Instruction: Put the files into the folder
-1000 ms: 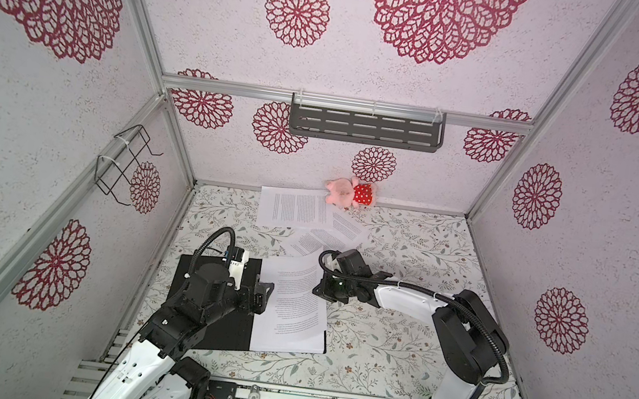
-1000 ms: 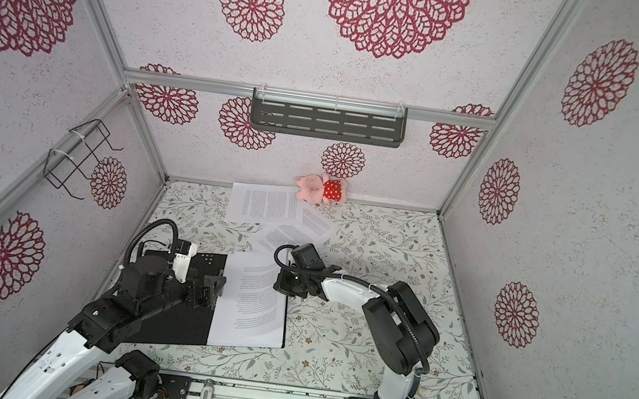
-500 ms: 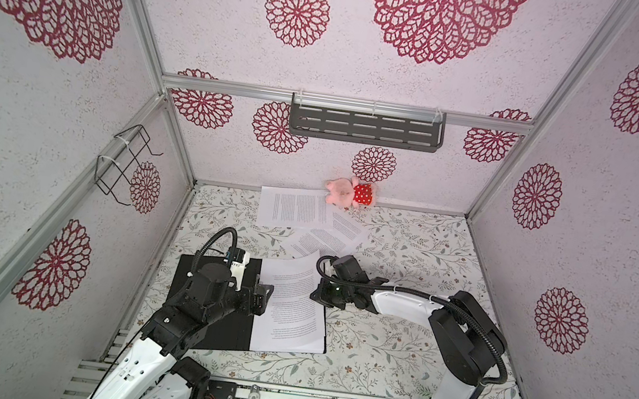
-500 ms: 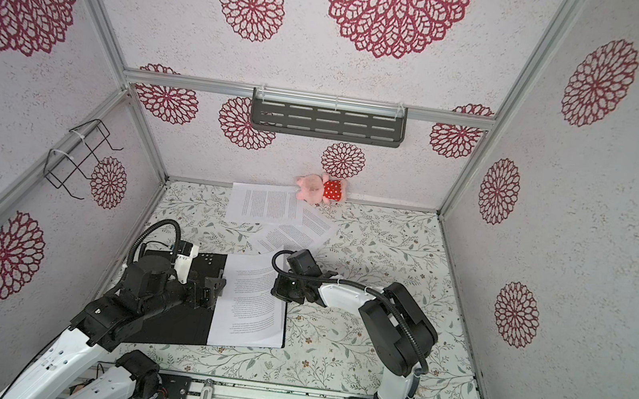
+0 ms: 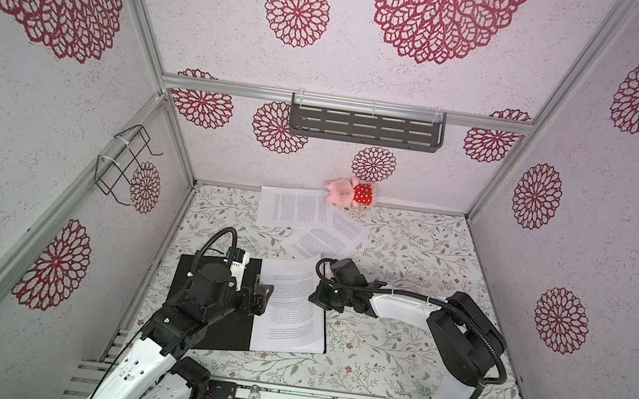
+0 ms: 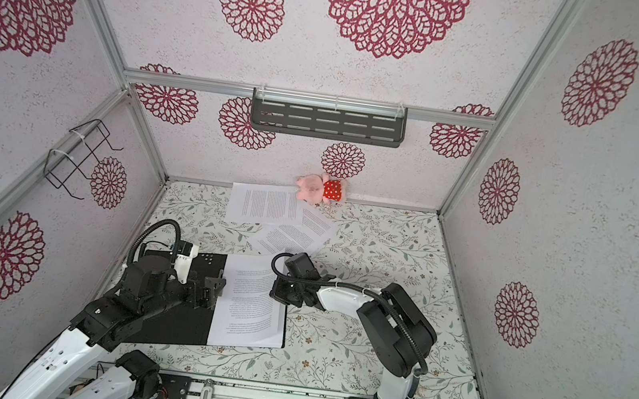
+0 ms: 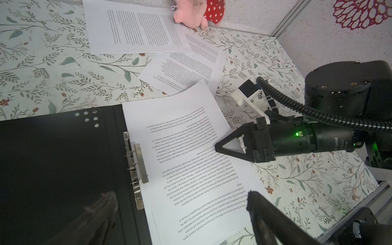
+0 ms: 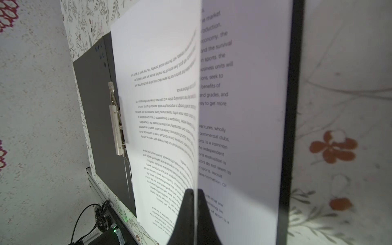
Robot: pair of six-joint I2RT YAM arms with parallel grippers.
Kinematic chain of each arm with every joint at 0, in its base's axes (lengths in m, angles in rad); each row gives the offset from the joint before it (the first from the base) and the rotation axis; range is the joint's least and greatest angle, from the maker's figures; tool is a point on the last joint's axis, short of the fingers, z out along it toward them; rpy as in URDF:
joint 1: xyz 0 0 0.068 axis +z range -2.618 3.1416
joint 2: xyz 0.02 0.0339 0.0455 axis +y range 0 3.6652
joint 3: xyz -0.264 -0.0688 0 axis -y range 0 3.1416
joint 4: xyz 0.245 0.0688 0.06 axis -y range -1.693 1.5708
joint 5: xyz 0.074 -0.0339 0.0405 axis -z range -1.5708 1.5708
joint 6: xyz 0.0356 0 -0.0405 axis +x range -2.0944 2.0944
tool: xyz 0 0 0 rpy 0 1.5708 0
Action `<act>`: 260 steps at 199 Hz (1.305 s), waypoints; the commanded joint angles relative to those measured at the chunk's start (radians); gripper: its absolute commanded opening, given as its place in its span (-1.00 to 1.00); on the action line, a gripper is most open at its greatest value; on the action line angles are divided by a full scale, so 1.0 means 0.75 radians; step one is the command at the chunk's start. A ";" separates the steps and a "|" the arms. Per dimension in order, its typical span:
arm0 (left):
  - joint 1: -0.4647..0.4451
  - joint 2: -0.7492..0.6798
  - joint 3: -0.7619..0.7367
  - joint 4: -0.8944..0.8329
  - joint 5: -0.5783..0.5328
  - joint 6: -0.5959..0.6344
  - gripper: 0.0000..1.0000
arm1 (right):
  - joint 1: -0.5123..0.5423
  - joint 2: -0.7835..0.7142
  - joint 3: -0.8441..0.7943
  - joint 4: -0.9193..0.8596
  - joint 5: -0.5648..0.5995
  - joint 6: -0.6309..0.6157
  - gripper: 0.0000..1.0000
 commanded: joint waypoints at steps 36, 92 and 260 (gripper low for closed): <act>0.005 -0.003 0.018 -0.001 -0.017 0.028 0.98 | 0.029 -0.024 0.006 0.031 0.027 0.042 -1.00; 0.005 -0.002 0.018 -0.001 -0.014 0.032 0.98 | 0.038 -0.025 0.004 0.031 0.039 0.054 -1.00; 0.005 -0.012 0.014 -0.007 -0.015 0.035 0.98 | 0.065 -0.022 0.008 0.033 0.057 0.081 -1.00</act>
